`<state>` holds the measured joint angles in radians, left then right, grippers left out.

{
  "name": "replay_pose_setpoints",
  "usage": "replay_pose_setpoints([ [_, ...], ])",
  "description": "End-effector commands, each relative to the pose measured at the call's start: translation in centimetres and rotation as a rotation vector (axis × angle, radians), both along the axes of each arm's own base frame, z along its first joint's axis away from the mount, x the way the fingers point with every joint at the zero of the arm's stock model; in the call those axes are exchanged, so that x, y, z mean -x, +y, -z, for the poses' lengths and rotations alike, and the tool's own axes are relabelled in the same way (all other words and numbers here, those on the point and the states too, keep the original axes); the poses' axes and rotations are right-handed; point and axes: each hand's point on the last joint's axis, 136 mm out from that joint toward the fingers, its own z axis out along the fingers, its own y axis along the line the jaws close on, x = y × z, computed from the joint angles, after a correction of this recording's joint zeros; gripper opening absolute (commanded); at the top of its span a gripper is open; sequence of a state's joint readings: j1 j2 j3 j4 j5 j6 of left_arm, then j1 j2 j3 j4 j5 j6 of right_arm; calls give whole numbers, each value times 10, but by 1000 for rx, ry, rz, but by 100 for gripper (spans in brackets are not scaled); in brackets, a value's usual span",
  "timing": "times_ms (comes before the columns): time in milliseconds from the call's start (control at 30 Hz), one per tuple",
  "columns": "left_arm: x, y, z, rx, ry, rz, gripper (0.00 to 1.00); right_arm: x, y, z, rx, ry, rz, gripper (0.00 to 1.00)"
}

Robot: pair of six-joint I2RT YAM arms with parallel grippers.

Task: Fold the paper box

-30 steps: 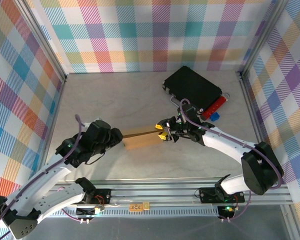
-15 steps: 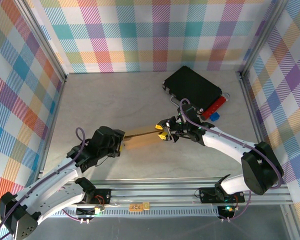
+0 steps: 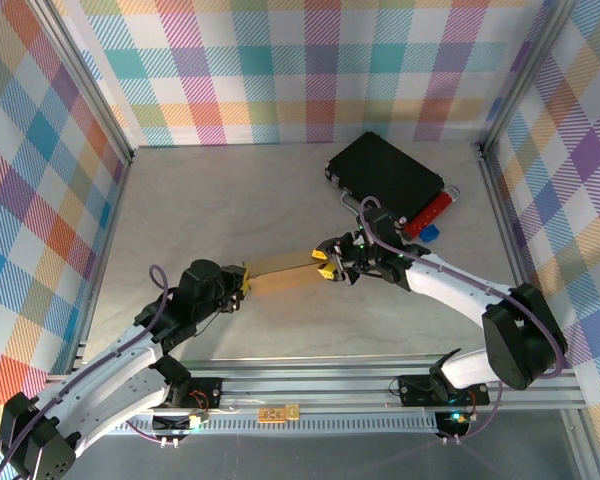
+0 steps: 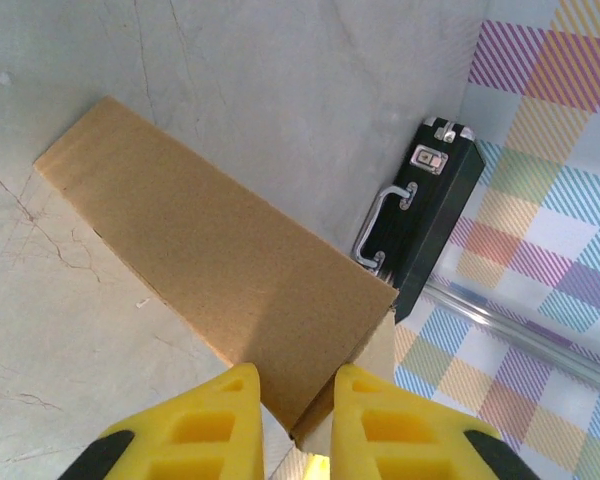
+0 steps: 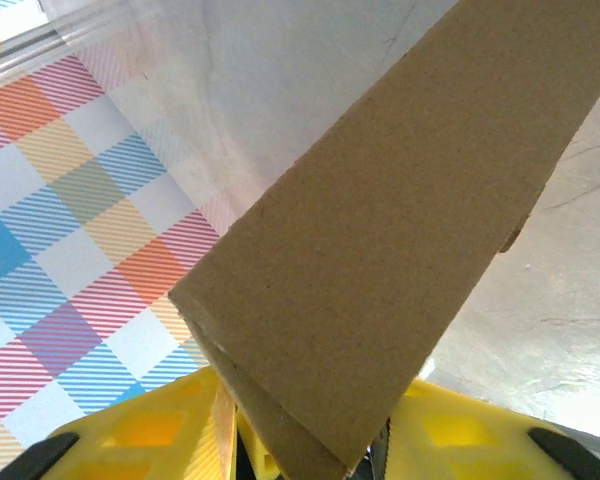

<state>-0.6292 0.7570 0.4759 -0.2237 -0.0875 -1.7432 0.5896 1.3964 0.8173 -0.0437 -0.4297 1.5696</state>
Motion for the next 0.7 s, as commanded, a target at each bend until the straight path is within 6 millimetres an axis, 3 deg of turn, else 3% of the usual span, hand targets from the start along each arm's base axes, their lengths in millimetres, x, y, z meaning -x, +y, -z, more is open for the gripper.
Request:
replay_pose_setpoints([
  [0, 7, 11, 27, -37, 74, -31, 17, 10, -16, 16, 85, 60, -22, 41],
  [200, 6, 10, 27, -50, 82, -24, 16, 14, -18, -2, 94, 17, -83, 47],
  [433, 2, 8, 26, -62, 85, -10, 14, 16, -26, 3, 99, 25, -71, 46],
  [667, -1, 8, 25, -72, 85, -1, 13, 16, -38, 12, 135, 36, -70, 28],
])
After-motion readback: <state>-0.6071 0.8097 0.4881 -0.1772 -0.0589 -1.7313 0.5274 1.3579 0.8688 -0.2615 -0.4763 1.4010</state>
